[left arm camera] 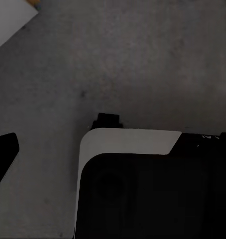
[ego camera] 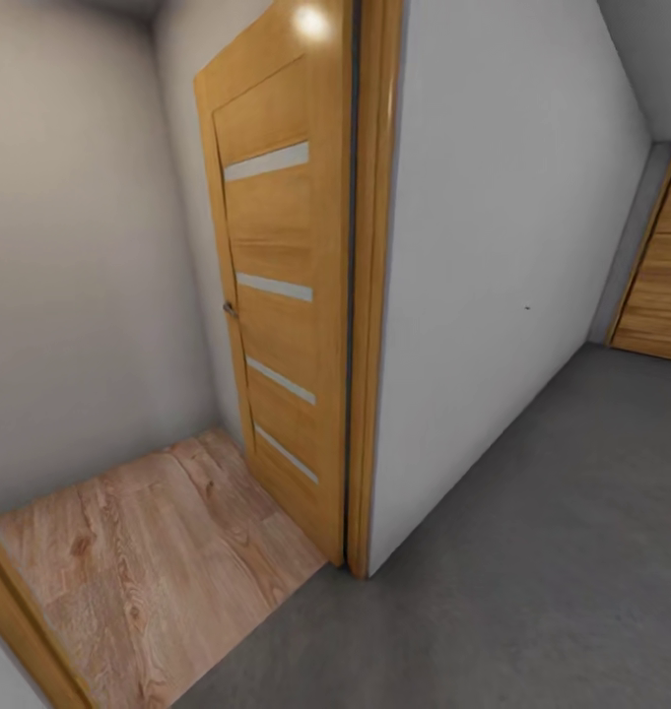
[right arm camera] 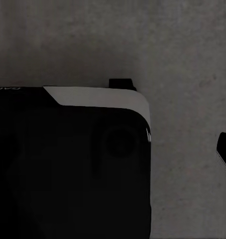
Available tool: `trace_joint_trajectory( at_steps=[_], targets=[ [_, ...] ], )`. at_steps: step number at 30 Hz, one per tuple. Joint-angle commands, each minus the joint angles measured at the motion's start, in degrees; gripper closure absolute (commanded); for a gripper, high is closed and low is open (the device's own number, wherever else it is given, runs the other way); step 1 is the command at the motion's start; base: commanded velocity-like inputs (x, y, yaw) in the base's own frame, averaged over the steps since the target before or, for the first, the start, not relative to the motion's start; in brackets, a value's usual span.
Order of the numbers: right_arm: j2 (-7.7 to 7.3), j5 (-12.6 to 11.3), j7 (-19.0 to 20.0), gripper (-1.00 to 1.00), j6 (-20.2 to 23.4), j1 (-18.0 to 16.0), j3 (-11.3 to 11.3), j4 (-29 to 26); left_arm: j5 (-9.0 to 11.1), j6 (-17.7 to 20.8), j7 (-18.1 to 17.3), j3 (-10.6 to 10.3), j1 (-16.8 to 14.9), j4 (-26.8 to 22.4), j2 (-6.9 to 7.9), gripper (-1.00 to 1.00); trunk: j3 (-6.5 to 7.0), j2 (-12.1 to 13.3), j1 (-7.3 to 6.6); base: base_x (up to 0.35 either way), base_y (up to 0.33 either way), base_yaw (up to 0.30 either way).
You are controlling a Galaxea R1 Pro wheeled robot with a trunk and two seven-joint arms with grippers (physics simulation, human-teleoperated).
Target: Move the two storage containers from the living room to the garage. In the garage, place one container on the floor and stack the other container on top of it (either order is fine).
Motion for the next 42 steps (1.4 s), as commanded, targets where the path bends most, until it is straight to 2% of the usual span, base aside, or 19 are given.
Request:
trace_joint_trajectory(
  at_steps=[1,42],
  targets=[
    [0.05,-0.52,-0.04,-1.00,-0.30,-0.07,0.49,0.18,0.59,-0.18,0.02,-0.07,-0.04,0.06,0.00,-1.00,-0.06,-0.03,0.03,0.321,0.000,0.000],
    [0.05,-0.52,-0.04,-1.00,-0.22,-0.07,0.46,0.18,0.61,-0.18,0.02,-0.07,-0.04,0.06,0.00,-1.00,-0.06,-0.03,0.03,0.321,0.000,0.000]
  ],
)
